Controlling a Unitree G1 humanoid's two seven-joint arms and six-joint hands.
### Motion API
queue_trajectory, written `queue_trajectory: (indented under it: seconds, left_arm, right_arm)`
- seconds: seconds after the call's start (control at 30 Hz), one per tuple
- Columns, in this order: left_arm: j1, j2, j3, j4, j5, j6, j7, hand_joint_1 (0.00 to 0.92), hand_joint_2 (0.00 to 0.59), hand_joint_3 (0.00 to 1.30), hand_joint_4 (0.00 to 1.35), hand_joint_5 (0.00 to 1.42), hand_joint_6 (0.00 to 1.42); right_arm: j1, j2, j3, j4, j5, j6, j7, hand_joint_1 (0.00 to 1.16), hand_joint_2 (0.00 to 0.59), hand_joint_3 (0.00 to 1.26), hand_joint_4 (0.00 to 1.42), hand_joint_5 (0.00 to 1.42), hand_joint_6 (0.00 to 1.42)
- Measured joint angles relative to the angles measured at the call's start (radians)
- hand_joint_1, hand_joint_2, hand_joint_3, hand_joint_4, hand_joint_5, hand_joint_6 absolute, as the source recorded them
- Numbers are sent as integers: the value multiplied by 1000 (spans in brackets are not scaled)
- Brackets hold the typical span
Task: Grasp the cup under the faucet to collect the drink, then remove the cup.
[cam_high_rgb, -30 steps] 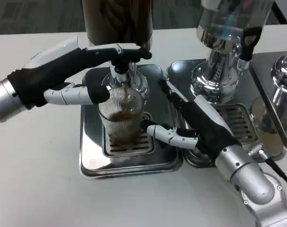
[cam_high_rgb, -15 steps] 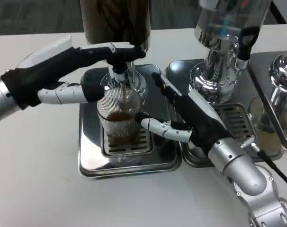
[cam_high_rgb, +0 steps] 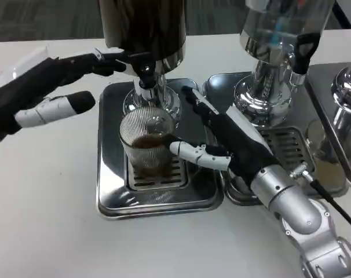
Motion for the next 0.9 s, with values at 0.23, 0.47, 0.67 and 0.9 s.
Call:
queue_trajectory:
  seconds: [0.23,0.47,0.67,0.9]
  left_arm:
    - [29,15,23,11,0,1,30,0,83,236,124,179,199]
    - [60,23,50,14,0,7,51,0,83,233,124,179,199]
    - [102,23,57,17,1,19,66,0,82,232,124,179,215]
    - [152,24,65,17,1,32,78,0,84,234,134,179,217]
  right_arm:
    - [-11,6,-2,22,5,-11,0,577,245,0,0,0,17]
    - [-18,8,-3,30,7,-16,0,574,243,0,0,0,18]
    - [-25,14,-3,55,13,-28,0,569,238,0,0,0,18]
    - [-41,18,0,76,20,-34,3,564,236,0,0,0,8]
